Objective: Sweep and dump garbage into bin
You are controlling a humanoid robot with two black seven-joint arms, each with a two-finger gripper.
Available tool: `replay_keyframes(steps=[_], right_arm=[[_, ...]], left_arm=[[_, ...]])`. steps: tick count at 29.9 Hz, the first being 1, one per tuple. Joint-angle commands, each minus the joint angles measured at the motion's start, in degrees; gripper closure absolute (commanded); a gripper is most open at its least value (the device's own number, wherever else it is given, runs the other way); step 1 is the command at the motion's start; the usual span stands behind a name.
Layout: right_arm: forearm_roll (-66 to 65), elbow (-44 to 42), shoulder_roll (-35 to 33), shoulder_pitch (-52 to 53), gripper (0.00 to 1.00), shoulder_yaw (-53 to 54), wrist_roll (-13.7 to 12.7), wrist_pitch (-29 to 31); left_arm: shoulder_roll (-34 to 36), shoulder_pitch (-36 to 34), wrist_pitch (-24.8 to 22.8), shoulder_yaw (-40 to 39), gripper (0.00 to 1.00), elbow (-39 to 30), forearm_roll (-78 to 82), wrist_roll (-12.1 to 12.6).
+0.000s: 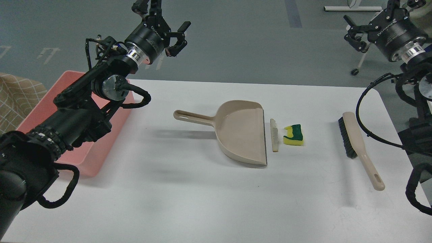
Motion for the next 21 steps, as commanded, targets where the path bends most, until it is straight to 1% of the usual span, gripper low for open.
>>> replay_keyframes(steps=[1, 15, 17, 18, 19, 21], right_arm=[[0.4, 0.1, -0.1, 0.0, 0.00, 0.0, 0.2, 0.0], [0.4, 0.3, -0.1, -0.1, 0.00, 0.0, 0.4, 0.0], [0.4, 0.5, 0.0, -0.2, 0.00, 0.0, 0.6, 0.0], [0.4, 0.5, 0.0, -0.1, 0.00, 0.0, 0.7, 0.0], [0.3, 0.5, -0.1, -0.1, 0.00, 0.0, 0.7, 0.0], [0.3, 0.4, -0.2, 0.0, 0.00, 0.0, 0.8, 0.0]], left_arm=[[0.2, -0.2, -0.2, 0.6, 0.02, 0.3, 0.3, -0.5], [0.6, 0.5, -0.8, -0.1, 0.02, -0.7, -0.5, -0.6], [0.8, 1.2, -1.0, -0.1, 0.02, -2.5, -0.6, -1.1], [1.0, 3.3, -1.0, -0.3, 0.02, -4.6, -0.6, -1.2], [1.4, 6.0, -1.1, -0.6, 0.02, -6.8, -0.5, -0.7], [2.3, 7.5, -1.1, -0.6, 0.02, -9.1, -0.5, -0.5]])
